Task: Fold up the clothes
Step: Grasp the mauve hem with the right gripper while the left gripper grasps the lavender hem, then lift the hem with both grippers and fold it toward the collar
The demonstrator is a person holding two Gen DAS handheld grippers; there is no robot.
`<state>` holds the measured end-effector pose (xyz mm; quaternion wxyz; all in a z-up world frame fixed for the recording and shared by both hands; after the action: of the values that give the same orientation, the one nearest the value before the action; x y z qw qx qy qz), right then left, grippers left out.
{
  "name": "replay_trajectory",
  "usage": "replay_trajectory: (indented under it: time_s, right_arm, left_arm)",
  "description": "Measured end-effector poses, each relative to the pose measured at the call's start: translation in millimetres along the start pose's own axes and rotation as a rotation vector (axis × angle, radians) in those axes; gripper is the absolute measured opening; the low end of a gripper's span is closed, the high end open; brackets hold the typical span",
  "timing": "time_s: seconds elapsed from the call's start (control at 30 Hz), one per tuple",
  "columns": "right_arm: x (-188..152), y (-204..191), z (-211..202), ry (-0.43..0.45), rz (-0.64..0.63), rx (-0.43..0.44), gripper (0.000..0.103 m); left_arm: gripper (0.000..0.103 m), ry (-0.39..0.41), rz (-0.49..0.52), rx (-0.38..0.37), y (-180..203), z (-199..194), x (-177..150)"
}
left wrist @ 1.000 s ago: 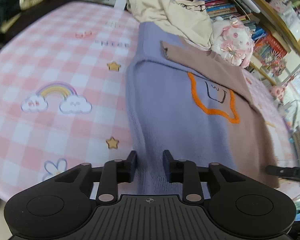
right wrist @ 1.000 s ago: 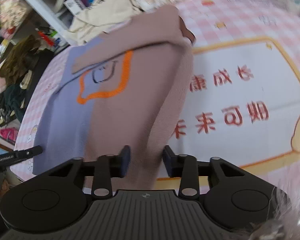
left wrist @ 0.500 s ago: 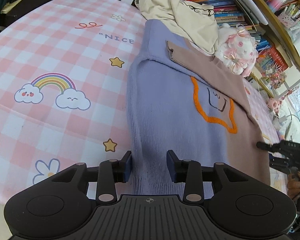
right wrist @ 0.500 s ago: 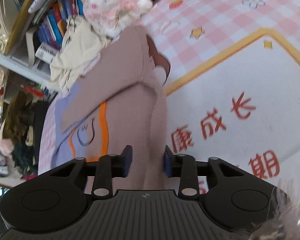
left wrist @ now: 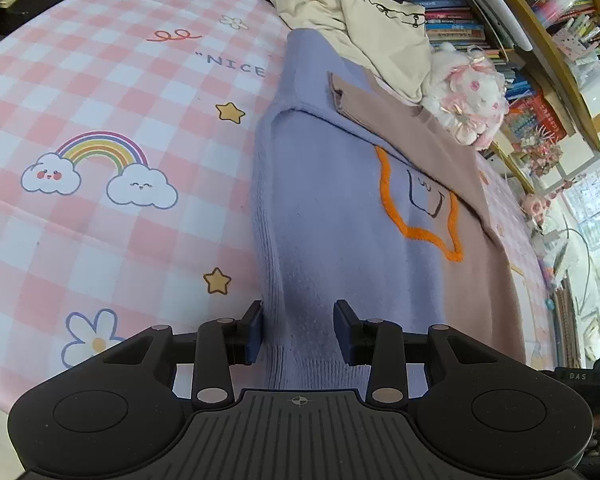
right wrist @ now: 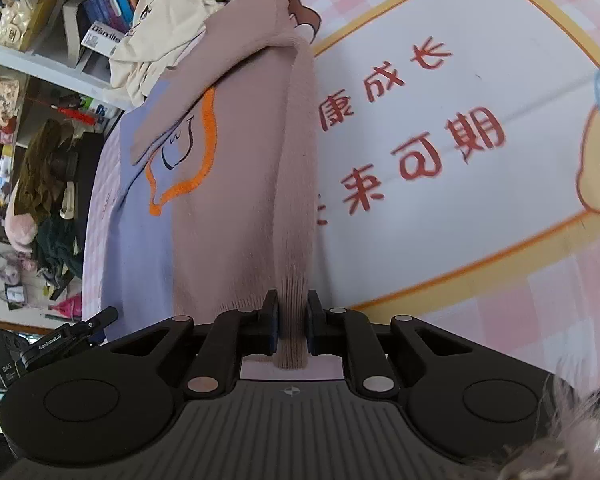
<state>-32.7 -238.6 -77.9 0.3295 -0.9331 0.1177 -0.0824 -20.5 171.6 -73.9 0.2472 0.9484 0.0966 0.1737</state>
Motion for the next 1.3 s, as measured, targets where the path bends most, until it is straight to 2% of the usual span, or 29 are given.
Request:
replay_trajectory:
  time_s: [0.3, 0.43, 0.53, 0.67, 0.77, 0.97, 1.3]
  right_arm:
    - [-0.4, -1.7, -0.2, 0.002, -0.012, -0.014, 0.01]
    - [1.1, -1.7, 0.4, -0.007, -0.041, -0.013, 0.007]
    - [0.2, -2.0, -1.9, 0.003, -0.095, -0.03, 0.006]
    - [-2.7, 5.1, -15.2, 0.035, -0.139, -0.076, 0.006]
    - [-8.9, 17.6, -26.7, 0.044, -0.123, -0.066, 0.006]
    - [-31.3, 41.9, -50.4, 0.043, -0.095, -0.035, 0.006]
    - [-76.6, 67.3, -79.5, 0.03, -0.069, 0.012, 0.006]
  left_arm:
    - [0.037, -0.005, -0.022, -0.04, -1.6, -2.6, -11.9]
    - [0.031, 0.016, -0.047, -0.034, -2.2, -2.7, -14.2]
    - [0.005, 0.015, -0.038, 0.0, -0.6, 0.7, -16.1]
    - [0.004, 0.007, -0.05, 0.005, 5.1, 3.1, -21.1]
    - [0.004, -0.011, -0.031, 0.011, 15.6, 4.9, -29.6]
    - [0.004, -0.008, -0.078, -0.029, 27.8, -3.7, -55.9]
    - [0.004, -0.018, -0.13, -0.046, 38.9, -21.8, -117.6]
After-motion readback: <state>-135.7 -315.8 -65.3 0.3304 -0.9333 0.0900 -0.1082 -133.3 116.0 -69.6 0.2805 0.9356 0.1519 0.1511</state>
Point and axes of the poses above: each gripper's, at about its wrist camera, not at the fingertips, and z roughly the way its jaws point, y to its right, x to its top, the point moved 5 cm from there along z, roughly the way its jaws point, and after that the axes turned 9 degrees about -y, right-handed, at the moved point
